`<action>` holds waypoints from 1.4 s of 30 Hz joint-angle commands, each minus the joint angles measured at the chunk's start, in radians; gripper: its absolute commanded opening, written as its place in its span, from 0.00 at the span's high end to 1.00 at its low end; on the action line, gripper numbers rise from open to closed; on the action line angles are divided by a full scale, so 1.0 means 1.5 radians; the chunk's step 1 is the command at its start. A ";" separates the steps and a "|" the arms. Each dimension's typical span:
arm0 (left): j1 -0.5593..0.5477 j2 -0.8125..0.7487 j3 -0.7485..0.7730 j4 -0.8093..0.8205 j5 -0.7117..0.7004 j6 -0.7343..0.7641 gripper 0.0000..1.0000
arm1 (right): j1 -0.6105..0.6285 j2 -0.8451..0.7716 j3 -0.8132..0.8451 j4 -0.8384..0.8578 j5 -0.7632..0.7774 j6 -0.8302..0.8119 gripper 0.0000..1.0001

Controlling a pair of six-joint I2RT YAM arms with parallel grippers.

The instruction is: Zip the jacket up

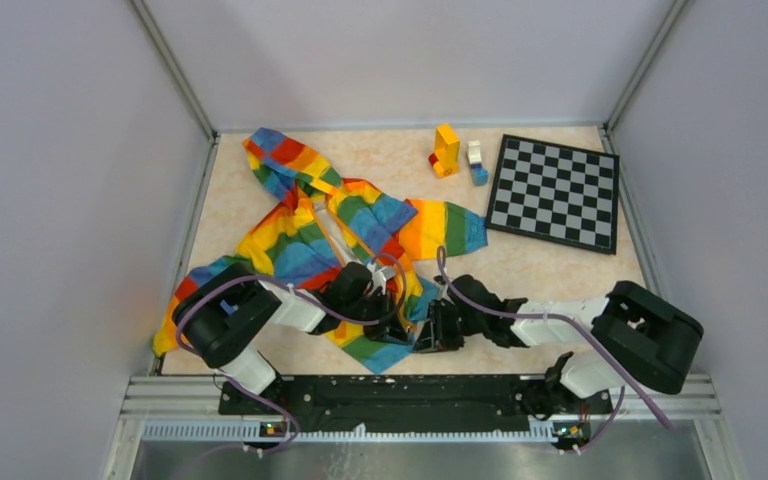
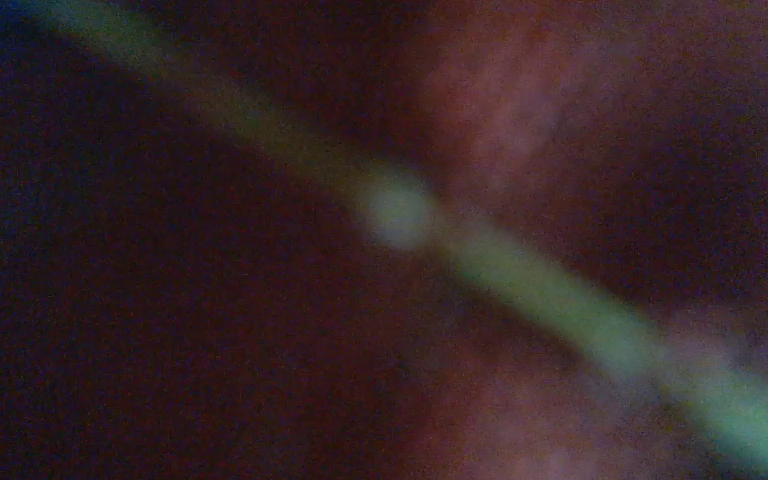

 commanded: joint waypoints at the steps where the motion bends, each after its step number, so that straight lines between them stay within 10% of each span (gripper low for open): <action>1: -0.004 0.004 -0.018 -0.023 -0.037 0.011 1.00 | 0.013 0.040 0.003 0.050 0.004 0.000 0.72; 20: -0.004 0.001 -0.026 -0.001 -0.033 0.005 1.00 | 0.140 0.097 0.173 -0.334 0.338 0.052 0.77; 31: -0.004 -0.002 -0.027 0.002 -0.030 0.005 1.00 | 0.198 0.168 0.276 -0.437 0.435 0.042 0.63; 38: -0.003 -0.010 -0.027 -0.012 -0.030 0.017 1.00 | 0.217 0.292 0.351 -0.526 0.443 0.075 1.00; 42: -0.005 -0.018 -0.036 -0.006 -0.036 0.013 1.00 | 0.218 0.304 0.355 -0.535 0.461 0.091 1.00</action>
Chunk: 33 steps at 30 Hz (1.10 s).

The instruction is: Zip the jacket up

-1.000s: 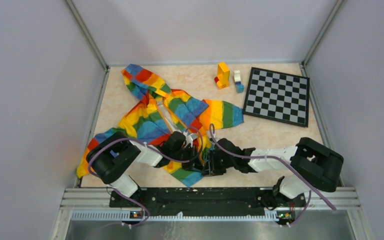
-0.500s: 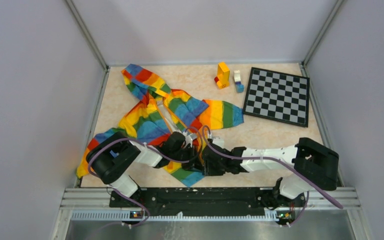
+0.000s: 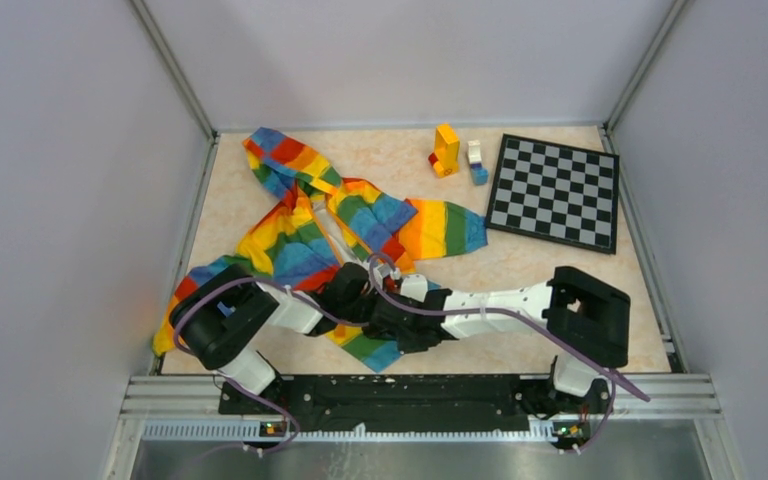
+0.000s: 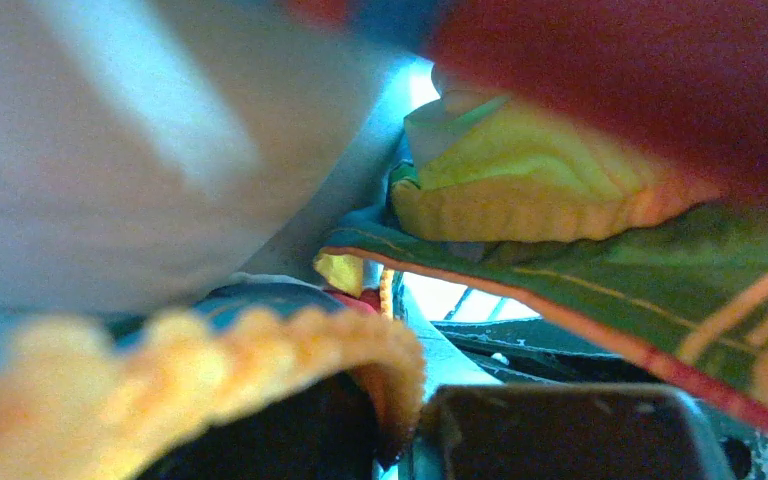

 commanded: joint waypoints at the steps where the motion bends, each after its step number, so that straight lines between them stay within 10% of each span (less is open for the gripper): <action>1: -0.009 -0.009 -0.023 -0.031 -0.016 0.021 1.00 | 0.002 0.074 -0.039 -0.041 0.061 0.029 1.00; 16: -0.002 -0.131 -0.021 -0.163 -0.011 0.077 0.51 | -0.050 -0.078 -0.264 0.268 -0.044 -0.046 1.00; 33: 0.008 -0.273 0.067 -0.322 -0.115 0.172 0.44 | -0.050 -0.168 -0.284 0.204 0.017 -0.022 0.88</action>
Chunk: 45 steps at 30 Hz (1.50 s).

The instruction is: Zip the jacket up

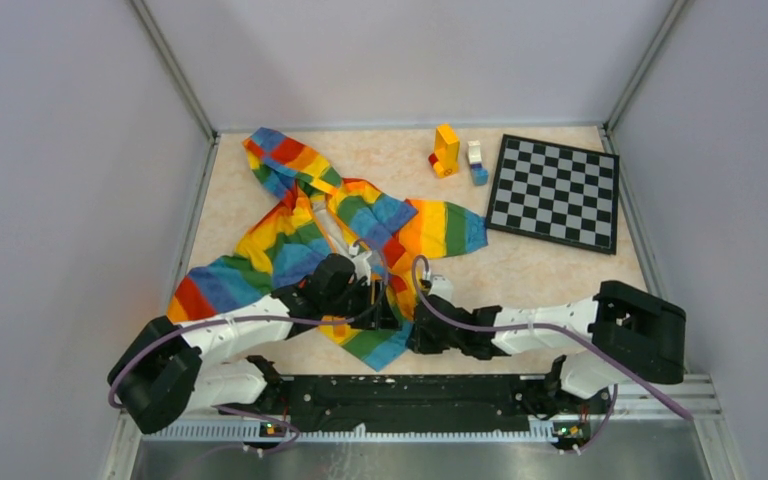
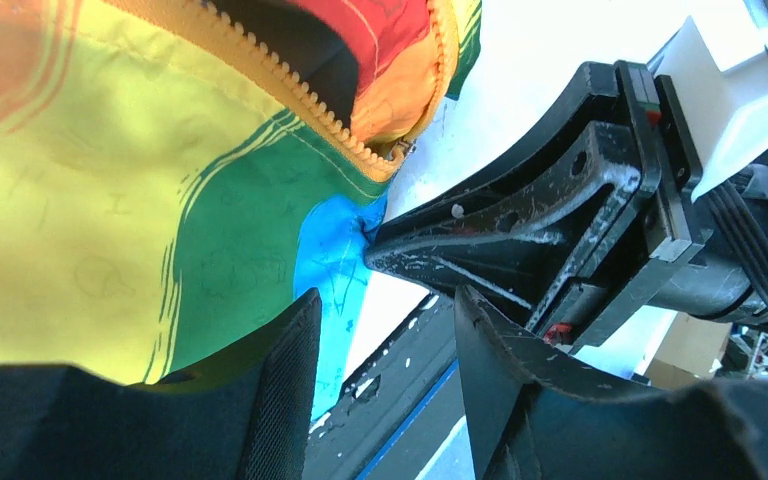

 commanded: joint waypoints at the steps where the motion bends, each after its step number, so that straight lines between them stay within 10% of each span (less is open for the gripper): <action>1: 0.002 0.009 0.024 0.006 -0.018 0.028 0.44 | -0.012 -0.004 0.005 -0.181 0.069 -0.012 0.82; 8: 0.003 0.009 0.005 0.059 -0.012 -0.002 0.42 | -0.065 -0.158 0.010 -0.254 0.017 -0.052 0.57; 22: -0.023 0.026 0.002 0.078 -0.040 -0.032 0.52 | -0.274 -0.173 -0.062 -0.002 -0.290 -0.204 0.77; 28: -0.058 0.095 -0.012 0.128 -0.051 -0.053 0.52 | -0.276 -0.130 -0.017 -0.080 -0.270 -0.227 0.70; 45: -0.075 0.154 0.017 0.124 -0.096 -0.064 0.52 | -0.303 -0.058 -0.103 0.140 -0.290 -0.180 0.57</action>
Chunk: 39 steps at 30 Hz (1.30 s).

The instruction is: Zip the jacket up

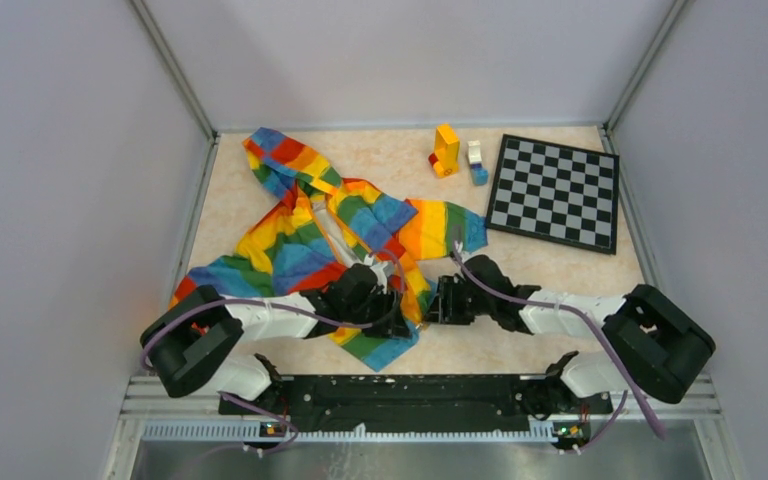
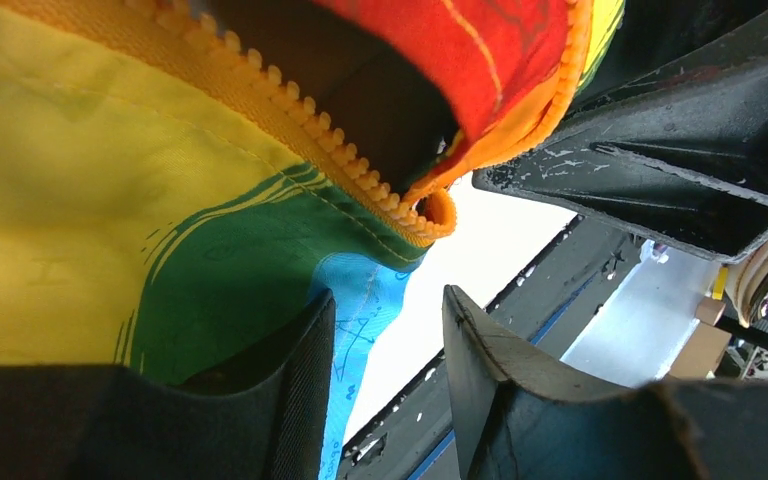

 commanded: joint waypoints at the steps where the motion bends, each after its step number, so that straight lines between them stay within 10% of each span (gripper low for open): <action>1: -0.001 -0.002 0.007 0.007 -0.033 0.000 0.52 | -0.013 0.017 -0.037 0.114 -0.014 -0.009 0.57; 15: 0.025 -0.256 -0.093 -0.154 -0.085 -0.060 0.39 | -0.012 0.082 -0.001 0.305 -0.179 -0.077 1.00; 39: 0.071 -0.286 -0.159 0.088 0.079 -0.101 0.38 | -0.012 0.025 0.028 0.242 -0.203 -0.026 1.00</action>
